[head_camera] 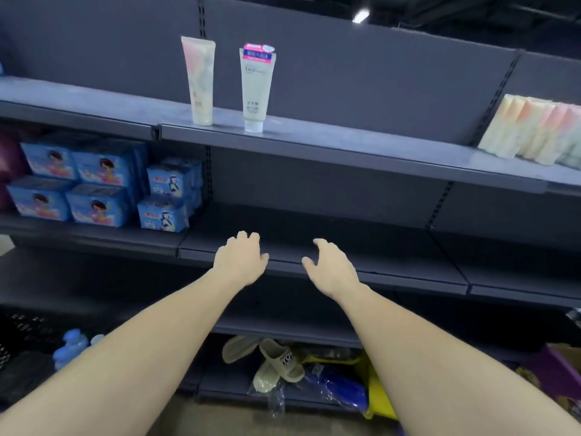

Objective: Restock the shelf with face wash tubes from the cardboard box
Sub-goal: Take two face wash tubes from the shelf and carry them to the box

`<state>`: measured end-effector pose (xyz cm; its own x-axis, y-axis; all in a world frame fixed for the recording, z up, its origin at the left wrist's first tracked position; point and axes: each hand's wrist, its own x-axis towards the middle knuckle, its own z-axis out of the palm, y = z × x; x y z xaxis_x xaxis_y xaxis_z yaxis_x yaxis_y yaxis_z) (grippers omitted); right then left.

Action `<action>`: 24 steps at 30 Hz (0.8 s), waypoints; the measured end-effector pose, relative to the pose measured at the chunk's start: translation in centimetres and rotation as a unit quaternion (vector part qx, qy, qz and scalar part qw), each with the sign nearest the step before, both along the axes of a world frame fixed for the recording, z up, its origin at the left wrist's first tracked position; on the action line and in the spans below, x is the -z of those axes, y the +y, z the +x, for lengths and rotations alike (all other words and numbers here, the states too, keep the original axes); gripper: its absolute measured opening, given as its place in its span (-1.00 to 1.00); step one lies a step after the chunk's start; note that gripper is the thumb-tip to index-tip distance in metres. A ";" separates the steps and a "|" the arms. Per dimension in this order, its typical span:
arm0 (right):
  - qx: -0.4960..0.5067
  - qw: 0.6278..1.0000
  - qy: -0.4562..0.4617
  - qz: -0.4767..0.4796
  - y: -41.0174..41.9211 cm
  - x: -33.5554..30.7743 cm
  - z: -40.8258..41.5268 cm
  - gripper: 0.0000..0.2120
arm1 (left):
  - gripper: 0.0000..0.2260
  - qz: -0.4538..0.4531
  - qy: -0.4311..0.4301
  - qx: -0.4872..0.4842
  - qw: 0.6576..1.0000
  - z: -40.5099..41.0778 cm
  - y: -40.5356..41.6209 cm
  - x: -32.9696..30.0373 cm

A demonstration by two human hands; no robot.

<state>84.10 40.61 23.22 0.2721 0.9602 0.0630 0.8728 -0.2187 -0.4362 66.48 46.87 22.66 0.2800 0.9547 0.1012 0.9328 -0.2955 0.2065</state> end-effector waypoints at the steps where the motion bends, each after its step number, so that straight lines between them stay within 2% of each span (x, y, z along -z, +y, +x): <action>1: 0.000 1.000 -0.003 0.011 0.9 -0.9 -0.2 -0.49 | -0.59 0.010 0.002 -0.002 1.000 -0.1 0.8 -1.0; 10: -0.012 0.980 -0.008 0.198 7.9 -11.1 -3.0 -0.58 | -0.60 0.138 -0.063 -0.032 0.988 -2.3 6.3 -11.2; 16: -0.012 0.972 -0.007 0.235 12.6 -15.7 -4.1 -0.52 | -0.67 0.176 -0.124 -0.077 0.974 -3.6 10.2 -16.5; 20: -0.014 0.969 0.017 0.246 15.6 -17.0 -4.4 -0.46 | -0.59 0.174 -0.154 -0.112 0.966 -3.9 13.1 -17.8; 24: -0.019 0.967 0.050 0.248 18.4 -17.5 -5.1 -0.40 | -0.63 0.166 -0.170 -0.139 0.961 -3.8 15.6 -18.1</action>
<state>79.04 59.00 40.72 0.2656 0.8276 0.4945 0.8241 0.0713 -0.5619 62.66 62.51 40.73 -0.0843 0.8868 0.4543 0.8805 -0.1471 0.4507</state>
